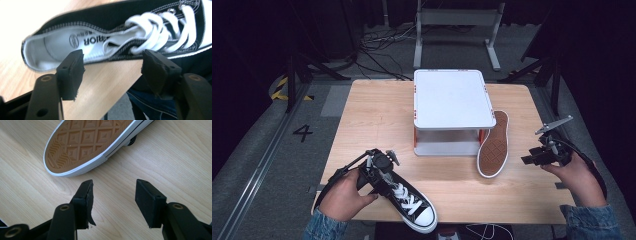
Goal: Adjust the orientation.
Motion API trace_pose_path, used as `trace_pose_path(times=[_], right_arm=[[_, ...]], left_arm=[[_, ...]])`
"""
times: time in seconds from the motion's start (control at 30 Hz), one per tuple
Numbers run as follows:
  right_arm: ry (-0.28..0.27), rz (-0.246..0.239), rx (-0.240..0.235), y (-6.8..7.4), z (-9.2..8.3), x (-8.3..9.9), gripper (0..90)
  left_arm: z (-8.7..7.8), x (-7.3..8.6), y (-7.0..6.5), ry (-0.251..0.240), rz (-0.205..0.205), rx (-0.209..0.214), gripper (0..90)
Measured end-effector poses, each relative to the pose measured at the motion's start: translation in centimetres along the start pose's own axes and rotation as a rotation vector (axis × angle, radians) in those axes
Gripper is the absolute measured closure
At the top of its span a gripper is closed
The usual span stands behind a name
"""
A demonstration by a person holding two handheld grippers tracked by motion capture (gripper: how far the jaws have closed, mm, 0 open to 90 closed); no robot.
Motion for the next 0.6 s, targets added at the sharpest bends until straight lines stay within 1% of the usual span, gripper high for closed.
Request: trace_pose_path(times=[0.03,0.07,0.1,0.13,0.17,0.2,0.23,0.27,0.3,0.33,0.37,0.4,0.47,0.5,0.53,0.57,0.6], right_arm=[[0.000,0.000,0.001,0.0,0.0,0.0,49.3],[0.001,0.001,-0.001,0.0,0.0,0.0,49.3],[0.003,-0.003,0.000,0.1,0.1,0.0,49.2],[0.006,-0.002,-0.002,0.2,0.1,0.1,49.2],[0.006,-0.002,-0.002,0.2,0.1,0.1,49.2],[0.005,-0.001,-0.004,0.2,0.1,0.0,49.1],[0.004,-0.005,-0.005,0.2,0.1,0.0,49.0],[0.007,-0.005,-0.006,0.3,0.3,0.0,48.9],[0.011,-0.009,-0.007,0.4,0.3,0.0,48.9],[0.011,-0.009,-0.007,0.4,0.3,0.0,48.9],[0.012,-0.014,-0.008,0.4,0.4,0.0,48.7],[0.011,-0.015,-0.010,0.5,0.5,0.0,48.5],[0.013,-0.016,-0.014,0.5,0.5,0.0,48.2],[0.015,-0.018,-0.008,0.4,0.6,0.0,48.1],[0.015,-0.015,-0.009,0.4,0.6,0.0,48.1],[0.018,-0.005,-0.009,0.4,0.6,0.1,48.0],[0.022,-0.005,-0.005,0.3,0.7,0.1,48.0]], left_arm=[[0.3,-0.1,-0.1,0.002,0.016,0.007,32.6],[0.6,-0.2,-0.1,0.012,0.044,0.007,31.9],[1.0,-0.3,-0.2,0.021,0.064,0.014,30.8],[1.2,-0.4,-0.3,0.026,0.078,0.024,30.6],[1.2,-0.4,-0.3,0.026,0.078,0.024,31.3],[1.6,-0.5,-0.6,0.043,0.095,0.045,31.3],[1.8,-0.5,-0.7,0.050,0.108,0.054,33.0],[2.3,-0.5,-0.9,0.068,0.138,0.059,35.5],[2.5,-0.4,-1.0,0.085,0.158,0.059,38.6],[2.5,-0.4,-1.0,0.085,0.158,0.059,48.7],[2.3,-0.4,-1.3,0.094,0.157,0.102,48.7],[2.2,-0.3,-1.5,0.095,0.180,0.096,58.7],[2.1,-0.3,-1.9,0.099,0.241,0.077,67.9],[2.1,-0.4,-2.0,0.105,0.241,0.075,70.4],[2.0,-0.5,-2.2,0.118,0.255,0.070,72.1],[1.9,-0.5,-2.4,0.126,0.265,0.072,74.5],[1.8,-0.6,-2.6,0.125,0.270,0.082,76.3]])
Point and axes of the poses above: each handheld gripper's, and its own axes: z roughly forward along the jaws, x roughly out of its underside, y roughly to its left, the point moved 6 cm from there along z, roughly forward along the jaws, and after that the axes turned 7 degrees about -z, right-handed, at the moved point
